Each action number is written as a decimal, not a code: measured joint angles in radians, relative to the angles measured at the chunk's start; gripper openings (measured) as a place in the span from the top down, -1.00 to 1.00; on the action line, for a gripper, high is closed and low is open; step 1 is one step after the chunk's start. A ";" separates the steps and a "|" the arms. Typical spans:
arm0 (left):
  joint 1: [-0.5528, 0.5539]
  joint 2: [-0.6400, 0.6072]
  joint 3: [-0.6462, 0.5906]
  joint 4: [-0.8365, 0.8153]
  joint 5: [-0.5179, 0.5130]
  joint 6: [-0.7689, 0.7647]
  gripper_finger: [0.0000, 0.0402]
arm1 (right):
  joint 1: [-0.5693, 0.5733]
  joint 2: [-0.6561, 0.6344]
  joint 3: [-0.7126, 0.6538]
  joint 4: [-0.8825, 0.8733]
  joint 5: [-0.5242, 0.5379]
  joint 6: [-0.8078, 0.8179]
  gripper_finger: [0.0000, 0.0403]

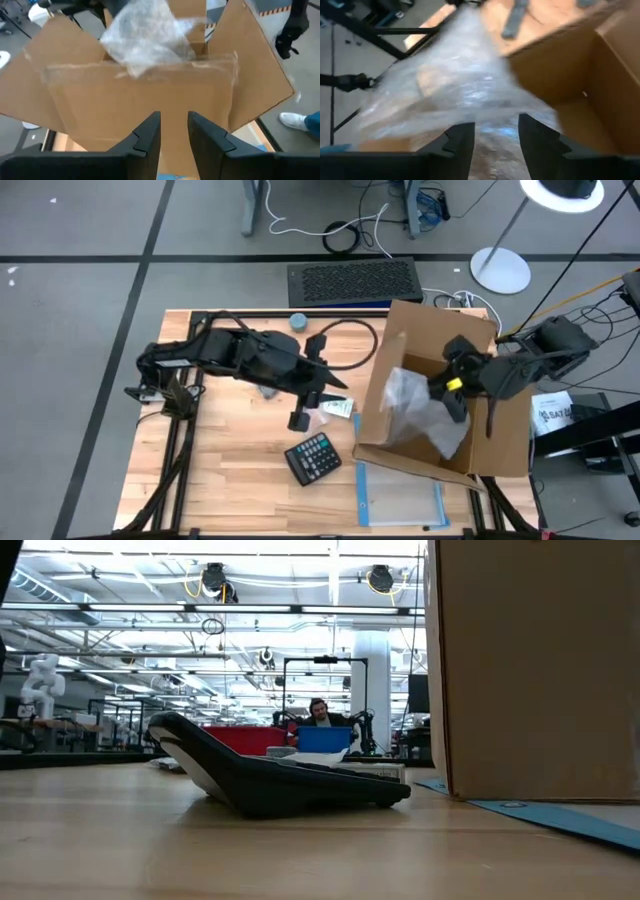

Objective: Unpack boxes
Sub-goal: Put the bubble wrap into the cardboard box

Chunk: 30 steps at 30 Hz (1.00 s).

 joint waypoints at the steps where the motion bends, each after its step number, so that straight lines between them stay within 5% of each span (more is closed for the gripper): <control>1: -0.003 0.000 0.000 -0.009 0.000 0.000 0.49 | -0.002 -0.023 -0.042 0.000 -0.016 0.016 0.30; 8: -0.008 0.007 -0.003 -0.037 -0.010 -0.001 0.49 | -0.002 -0.058 -0.317 0.003 -0.177 0.052 0.25; 21: -0.008 0.007 -0.003 -0.040 -0.013 -0.001 0.49 | -0.046 -0.060 -0.628 0.001 -0.503 0.050 0.24; 30: -0.007 0.045 -0.003 -0.015 0.040 0.000 0.49 | -0.048 -0.061 -0.519 -0.003 -0.395 0.077 0.24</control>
